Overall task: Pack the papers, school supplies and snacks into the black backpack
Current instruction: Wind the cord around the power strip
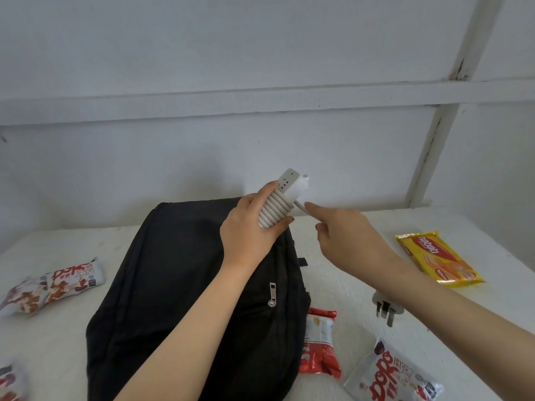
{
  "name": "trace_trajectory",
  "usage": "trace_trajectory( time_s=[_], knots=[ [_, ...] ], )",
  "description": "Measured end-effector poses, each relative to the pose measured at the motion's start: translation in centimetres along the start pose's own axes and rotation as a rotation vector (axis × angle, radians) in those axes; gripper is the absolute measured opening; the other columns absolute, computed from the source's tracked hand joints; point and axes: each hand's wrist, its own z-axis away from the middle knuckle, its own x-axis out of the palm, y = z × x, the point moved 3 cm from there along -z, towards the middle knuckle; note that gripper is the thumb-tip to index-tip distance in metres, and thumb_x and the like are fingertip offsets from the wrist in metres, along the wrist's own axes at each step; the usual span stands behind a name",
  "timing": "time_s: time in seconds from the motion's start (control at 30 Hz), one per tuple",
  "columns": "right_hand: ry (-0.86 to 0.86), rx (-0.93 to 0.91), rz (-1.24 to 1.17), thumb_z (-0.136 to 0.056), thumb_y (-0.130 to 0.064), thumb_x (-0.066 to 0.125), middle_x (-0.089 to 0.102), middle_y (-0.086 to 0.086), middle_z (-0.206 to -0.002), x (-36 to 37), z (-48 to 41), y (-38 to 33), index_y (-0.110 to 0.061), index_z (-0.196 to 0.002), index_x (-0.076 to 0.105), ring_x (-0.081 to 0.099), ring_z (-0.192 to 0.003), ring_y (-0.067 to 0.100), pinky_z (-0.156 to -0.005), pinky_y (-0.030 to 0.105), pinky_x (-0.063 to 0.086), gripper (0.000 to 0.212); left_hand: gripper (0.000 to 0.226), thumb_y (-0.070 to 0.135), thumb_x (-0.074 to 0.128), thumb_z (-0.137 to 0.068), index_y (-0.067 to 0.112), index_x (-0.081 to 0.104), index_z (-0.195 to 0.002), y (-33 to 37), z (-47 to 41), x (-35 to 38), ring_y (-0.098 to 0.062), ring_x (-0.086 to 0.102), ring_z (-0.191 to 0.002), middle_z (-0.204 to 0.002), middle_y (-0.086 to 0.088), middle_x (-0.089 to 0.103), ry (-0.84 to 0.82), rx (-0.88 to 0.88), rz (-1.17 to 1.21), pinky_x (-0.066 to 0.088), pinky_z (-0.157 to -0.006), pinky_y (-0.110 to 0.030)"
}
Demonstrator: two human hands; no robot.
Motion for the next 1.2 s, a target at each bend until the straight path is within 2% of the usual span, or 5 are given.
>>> trace_trajectory(
  time_s=[0.23, 0.4, 0.63, 0.93, 1.2],
  knots=[
    [0.002, 0.137, 0.169, -0.097, -0.009, 0.043, 0.055, 0.001, -0.09, 2.0, 0.5, 1.8, -0.012, -0.128, 0.041, 0.048, -0.068, 0.011, -0.05, 0.015, 0.033, 0.031, 0.066, 0.057, 0.068, -0.072, 0.036, 0.046, -0.13, -0.1, -0.1, 0.7, -0.011, 0.058, -0.088, -0.11, 0.005, 0.061, -0.027, 0.011, -0.058, 0.051, -0.067, -0.028],
    [0.058, 0.147, 0.019, -0.101, -0.025, 0.037, 0.049, -0.004, -0.066, 1.7, 0.5, 3.8, -0.018, -0.116, 0.056, 0.044, -0.052, 0.01, -0.047, 0.023, 0.033, 0.025, 0.066, 0.059, 0.067, -0.072, 0.038, 0.046, -0.131, -0.2, -0.4, 0.7, -0.01, 0.056, -0.087, -0.108, 0.004, 0.06, -0.051, -0.016, -0.071, 0.045, -0.067, -0.024],
    [0.264, 0.153, -0.144, -0.093, -0.035, 0.054, 0.063, -0.005, -0.073, 0.7, 2.1, 4.6, -0.022, -0.111, 0.067, 0.049, -0.051, 0.007, -0.044, 0.022, 0.036, 0.025, 0.065, 0.058, 0.066, -0.074, 0.036, 0.045, -0.132, -0.4, -0.7, 1.0, -0.012, 0.057, -0.087, -0.108, 0.001, 0.059, -0.046, -0.021, -0.08, 0.045, -0.066, -0.025],
    [0.327, -0.144, 0.088, -0.085, -0.019, 0.066, 0.058, -0.009, -0.06, 1.3, 3.7, 2.0, -0.017, -0.098, 0.065, 0.045, -0.04, 0.007, -0.041, 0.008, 0.016, 0.013, 0.066, 0.056, 0.066, -0.074, 0.035, 0.044, -0.132, -0.3, -0.5, 1.3, -0.017, 0.058, -0.084, -0.108, -0.003, 0.06, -0.06, 0.043, -0.119, 0.048, -0.064, -0.028],
    [0.238, -0.57, 0.53, -0.077, -0.014, 0.068, 0.044, -0.003, -0.051, -3.0, 2.8, -0.1, -0.014, -0.066, 0.058, 0.036, -0.037, 0.014, -0.039, 0.022, 0.023, 0.015, 0.086, 0.058, 0.07, -0.069, 0.044, 0.024, -0.14, -0.1, -0.6, 0.4, -0.006, 0.055, -0.091, -0.111, 0.01, 0.057, -0.217, 0.05, 0.0, 0.048, -0.073, -0.027]
  ],
)
